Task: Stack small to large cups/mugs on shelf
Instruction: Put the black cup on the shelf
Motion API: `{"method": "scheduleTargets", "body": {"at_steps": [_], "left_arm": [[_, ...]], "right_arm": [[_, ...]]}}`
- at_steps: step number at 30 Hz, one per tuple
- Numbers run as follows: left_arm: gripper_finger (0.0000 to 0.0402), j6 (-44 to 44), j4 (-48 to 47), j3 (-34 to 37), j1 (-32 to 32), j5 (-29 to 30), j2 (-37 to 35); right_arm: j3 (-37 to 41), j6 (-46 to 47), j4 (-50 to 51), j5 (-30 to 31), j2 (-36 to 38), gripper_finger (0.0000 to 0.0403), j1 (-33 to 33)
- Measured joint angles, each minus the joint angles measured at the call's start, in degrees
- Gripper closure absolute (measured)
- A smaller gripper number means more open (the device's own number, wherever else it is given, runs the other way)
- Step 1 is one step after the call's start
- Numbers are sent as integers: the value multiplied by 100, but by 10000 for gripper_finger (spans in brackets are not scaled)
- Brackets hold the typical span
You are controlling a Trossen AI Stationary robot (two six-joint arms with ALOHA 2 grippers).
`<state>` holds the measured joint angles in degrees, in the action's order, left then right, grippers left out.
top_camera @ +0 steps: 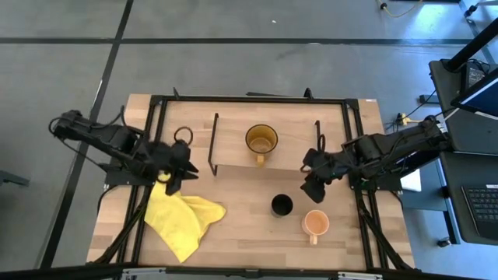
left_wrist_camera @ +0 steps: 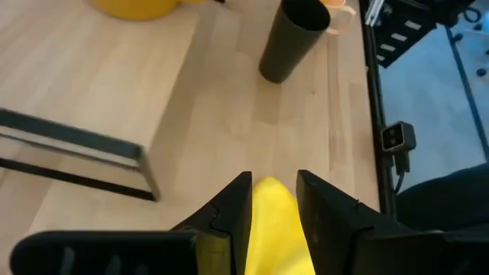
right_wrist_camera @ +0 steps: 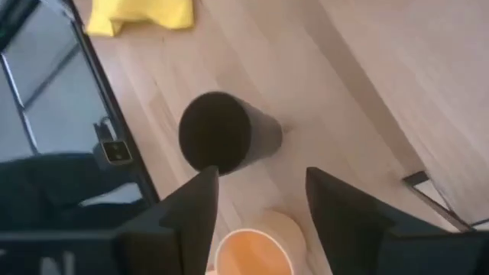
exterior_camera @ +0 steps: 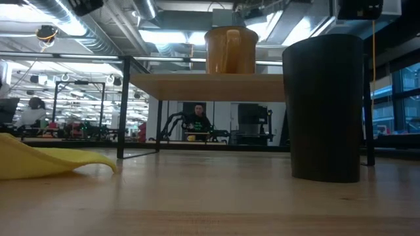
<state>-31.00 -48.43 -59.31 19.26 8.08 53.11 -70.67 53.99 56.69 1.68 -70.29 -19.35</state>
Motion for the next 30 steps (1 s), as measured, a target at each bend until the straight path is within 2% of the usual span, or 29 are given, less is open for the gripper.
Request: {"method": "scheduleTargets", "body": {"at_steps": [4,6,14,17,23,26,30], "left_arm": [[302,-8,97,-180,615,466,466],[302,303,107,-469,798,651,873],[302,2778,-689,-2341,760,764,3018],[302,3828,-773,-3089,536,571,3623],[302,5373,-490,-4210,-50,-687,4545],[302,5979,-478,-4506,-190,-1027,4969],[302,6533,-312,-4583,-206,-1148,5473]], "right_arm": [[2,-54,174,334,-28,201,-235],[2,-55,316,462,-26,201,-330],[2,-167,232,733,34,201,-655],[2,-162,-63,1340,171,201,-755],[2,118,-995,2858,670,201,-997],[2,112,-1402,3795,946,201,-1223],[2,-30,-1879,5072,1311,201,-1510]]}}
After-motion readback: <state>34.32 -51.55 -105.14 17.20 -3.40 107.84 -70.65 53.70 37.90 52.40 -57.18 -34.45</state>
